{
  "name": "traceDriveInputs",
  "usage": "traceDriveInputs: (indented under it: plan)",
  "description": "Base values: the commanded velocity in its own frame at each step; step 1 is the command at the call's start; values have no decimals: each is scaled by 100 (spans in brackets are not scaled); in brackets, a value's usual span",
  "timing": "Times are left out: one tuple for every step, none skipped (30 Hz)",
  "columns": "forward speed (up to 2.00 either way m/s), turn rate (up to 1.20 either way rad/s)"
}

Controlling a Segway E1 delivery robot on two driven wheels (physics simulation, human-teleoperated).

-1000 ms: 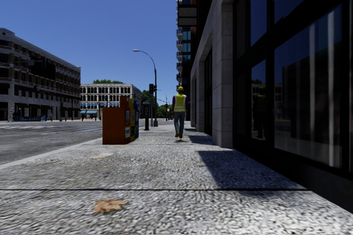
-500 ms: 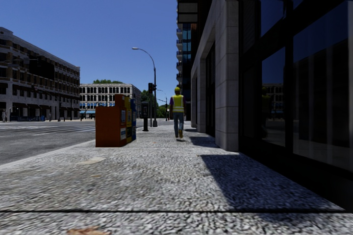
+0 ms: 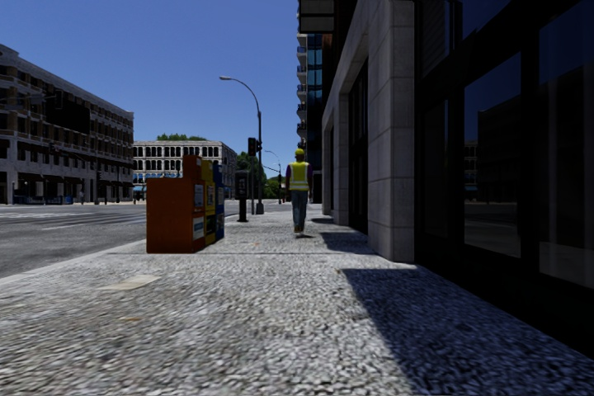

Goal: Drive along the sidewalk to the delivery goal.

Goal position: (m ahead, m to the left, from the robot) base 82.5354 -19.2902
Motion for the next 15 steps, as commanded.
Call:
traceDriveInputs:
  plan:
    - [96,0]
    - [97,0]
    - [104,0]
    - [104,0]
    - [114,0]
    - [118,0]
    - [118,0]
    - [118,0]
    - [118,0]
    - [118,0]
    - [118,0]
    - [118,0]
    - [118,0]
    - [118,0]
    - [118,0]
